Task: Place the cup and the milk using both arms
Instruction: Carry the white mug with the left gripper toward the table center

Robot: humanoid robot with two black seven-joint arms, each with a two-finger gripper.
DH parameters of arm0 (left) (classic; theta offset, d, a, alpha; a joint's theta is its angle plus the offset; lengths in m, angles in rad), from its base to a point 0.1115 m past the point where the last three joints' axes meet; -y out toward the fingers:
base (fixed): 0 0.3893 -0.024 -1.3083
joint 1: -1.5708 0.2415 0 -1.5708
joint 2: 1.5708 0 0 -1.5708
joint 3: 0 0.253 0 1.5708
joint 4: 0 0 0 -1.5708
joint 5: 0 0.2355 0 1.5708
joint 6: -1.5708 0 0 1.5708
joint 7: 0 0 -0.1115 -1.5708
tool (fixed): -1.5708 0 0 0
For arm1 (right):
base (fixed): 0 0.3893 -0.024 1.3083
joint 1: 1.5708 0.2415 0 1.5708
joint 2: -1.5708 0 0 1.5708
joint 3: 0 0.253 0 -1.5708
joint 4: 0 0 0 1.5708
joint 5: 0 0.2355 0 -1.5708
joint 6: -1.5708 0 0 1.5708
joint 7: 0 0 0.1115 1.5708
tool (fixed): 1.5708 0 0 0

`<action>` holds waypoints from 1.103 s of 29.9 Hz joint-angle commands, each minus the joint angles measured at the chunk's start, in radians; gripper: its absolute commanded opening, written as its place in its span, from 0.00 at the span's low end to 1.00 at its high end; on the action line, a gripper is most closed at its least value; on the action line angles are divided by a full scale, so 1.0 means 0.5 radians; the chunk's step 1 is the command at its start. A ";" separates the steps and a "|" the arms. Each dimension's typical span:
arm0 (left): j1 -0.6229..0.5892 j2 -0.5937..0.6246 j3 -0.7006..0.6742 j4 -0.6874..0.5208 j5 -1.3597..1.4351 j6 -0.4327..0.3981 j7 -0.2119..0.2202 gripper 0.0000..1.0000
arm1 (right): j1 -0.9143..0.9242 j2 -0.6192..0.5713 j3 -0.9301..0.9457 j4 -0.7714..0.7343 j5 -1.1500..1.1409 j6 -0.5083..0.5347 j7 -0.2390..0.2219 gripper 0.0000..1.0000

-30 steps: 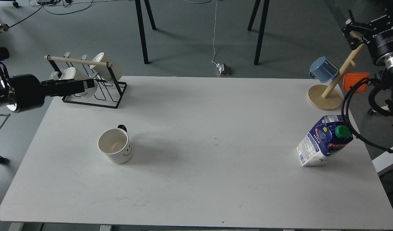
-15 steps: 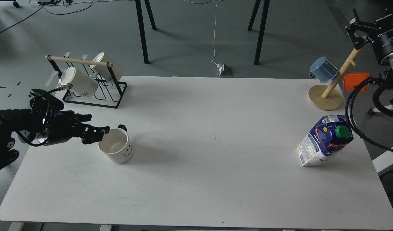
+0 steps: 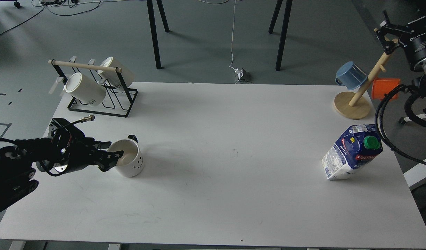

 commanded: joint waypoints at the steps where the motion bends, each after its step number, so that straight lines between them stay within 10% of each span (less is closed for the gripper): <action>1: 0.000 -0.009 0.003 0.002 0.004 -0.005 0.006 0.20 | 0.000 0.003 -0.002 0.000 -0.003 0.000 0.001 1.00; 16: -0.211 -0.013 -0.080 -0.317 -0.008 -0.241 -0.098 0.08 | -0.003 -0.028 0.007 -0.006 -0.006 0.000 0.001 1.00; 33: -0.675 -0.991 -0.056 -0.480 0.252 -0.792 0.282 0.08 | 0.083 -0.168 0.007 -0.052 -0.012 0.000 -0.029 1.00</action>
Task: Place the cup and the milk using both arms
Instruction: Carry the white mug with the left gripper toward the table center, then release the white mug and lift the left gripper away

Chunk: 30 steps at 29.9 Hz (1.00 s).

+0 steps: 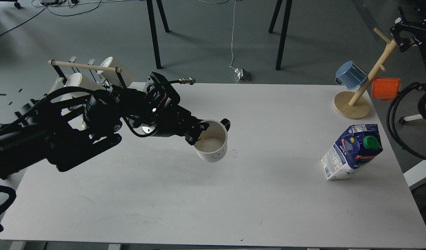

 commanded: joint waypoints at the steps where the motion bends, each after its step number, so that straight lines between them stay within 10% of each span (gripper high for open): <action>1: 0.026 -0.245 0.012 0.028 0.161 -0.006 0.060 0.08 | 0.091 -0.070 -0.025 -0.027 -0.007 0.000 -0.019 1.00; 30: 0.149 -0.728 0.012 0.764 0.260 -0.006 0.069 0.18 | 0.187 0.065 -0.038 -0.006 -0.013 0.000 -0.022 1.00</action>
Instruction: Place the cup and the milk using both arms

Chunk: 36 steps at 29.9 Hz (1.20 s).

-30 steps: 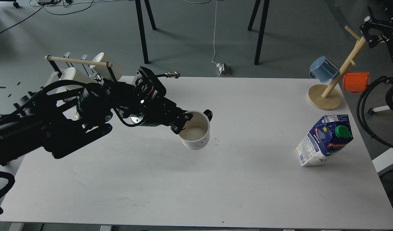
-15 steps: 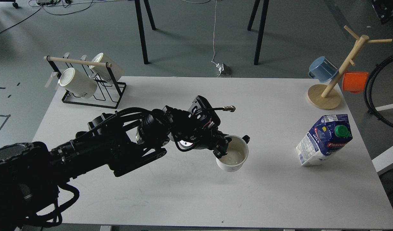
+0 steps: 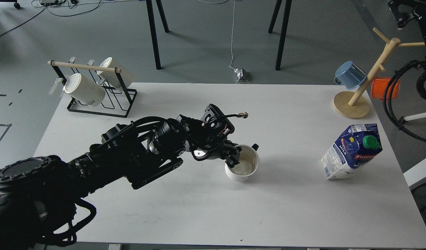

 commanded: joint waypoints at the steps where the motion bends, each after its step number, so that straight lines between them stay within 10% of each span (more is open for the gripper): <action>1: 0.005 0.000 0.002 0.001 0.000 0.000 -0.008 0.19 | -0.014 -0.003 -0.015 0.006 -0.003 0.000 -0.001 1.00; 5: 0.005 0.000 -0.004 0.001 0.000 0.000 -0.008 0.26 | -0.014 -0.006 -0.039 0.006 -0.003 0.000 0.002 1.00; 10: -0.010 0.006 -0.117 -0.044 -0.071 0.000 -0.020 0.62 | -0.020 -0.021 -0.039 0.012 -0.003 0.000 0.002 1.00; 21: -0.038 0.318 -0.847 -0.318 -1.313 0.000 -0.057 0.64 | -0.109 -0.076 0.071 0.079 0.018 0.000 0.033 1.00; 28: -0.105 0.586 -1.194 -0.281 -2.227 0.000 -0.063 0.99 | -0.317 -0.220 0.083 0.334 0.025 0.000 0.033 1.00; 36: -0.032 0.770 -1.255 -0.094 -3.349 0.000 -0.057 1.00 | -0.722 -0.328 0.243 0.628 0.031 0.000 0.033 1.00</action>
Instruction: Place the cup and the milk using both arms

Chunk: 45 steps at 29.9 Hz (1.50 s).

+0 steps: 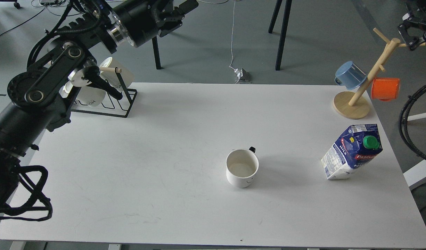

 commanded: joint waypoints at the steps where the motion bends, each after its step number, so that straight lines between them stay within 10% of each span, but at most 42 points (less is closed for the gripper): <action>1: 0.079 0.082 -0.011 0.067 -0.550 -0.001 0.006 1.00 | -0.210 -0.056 0.130 0.138 0.002 0.000 -0.004 1.00; 16: 0.137 0.122 -0.011 0.836 -1.564 -0.001 0.028 1.00 | -1.551 -0.102 0.826 0.892 0.302 0.000 -0.001 1.00; 27: 0.195 0.125 -0.011 0.864 -1.631 -0.001 0.031 1.00 | -2.306 0.300 0.839 1.169 0.306 0.000 0.000 1.00; 45: 0.202 0.158 -0.002 0.867 -1.619 -0.001 0.034 1.00 | -1.997 0.601 0.486 0.957 0.048 0.000 -0.010 0.99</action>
